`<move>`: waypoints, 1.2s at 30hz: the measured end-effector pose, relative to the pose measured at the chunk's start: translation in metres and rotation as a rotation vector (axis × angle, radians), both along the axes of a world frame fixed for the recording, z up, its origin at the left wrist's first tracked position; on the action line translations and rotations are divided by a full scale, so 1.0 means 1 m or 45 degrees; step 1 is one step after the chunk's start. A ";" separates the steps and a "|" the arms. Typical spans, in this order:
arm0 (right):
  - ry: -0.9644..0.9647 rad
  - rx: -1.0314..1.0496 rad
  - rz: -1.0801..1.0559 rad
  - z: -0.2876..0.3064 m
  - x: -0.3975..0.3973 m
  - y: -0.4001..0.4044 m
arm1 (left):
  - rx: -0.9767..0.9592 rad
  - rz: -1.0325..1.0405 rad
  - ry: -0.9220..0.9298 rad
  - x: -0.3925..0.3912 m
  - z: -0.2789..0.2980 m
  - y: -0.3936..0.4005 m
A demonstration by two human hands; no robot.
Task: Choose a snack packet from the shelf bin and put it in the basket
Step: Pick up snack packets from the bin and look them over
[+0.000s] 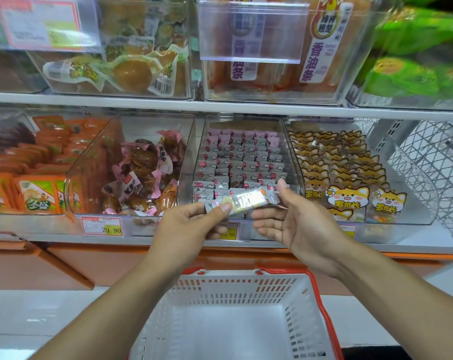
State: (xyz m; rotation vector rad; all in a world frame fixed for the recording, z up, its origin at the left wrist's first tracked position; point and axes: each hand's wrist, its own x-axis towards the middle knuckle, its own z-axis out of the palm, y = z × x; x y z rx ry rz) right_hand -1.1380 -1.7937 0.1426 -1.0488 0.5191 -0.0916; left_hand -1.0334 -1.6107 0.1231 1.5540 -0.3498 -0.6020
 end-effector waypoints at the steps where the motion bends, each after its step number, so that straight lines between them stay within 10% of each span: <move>1: -0.005 -0.026 0.012 0.000 0.000 0.000 | 0.006 0.004 -0.006 0.001 -0.001 0.000; 17: 0.006 -1.270 -0.461 0.008 0.054 -0.025 | 0.407 0.067 -0.712 -0.006 -0.007 -0.006; 36: 0.049 -2.058 0.110 0.016 0.084 -0.038 | 0.555 0.036 -0.784 -0.001 -0.011 -0.006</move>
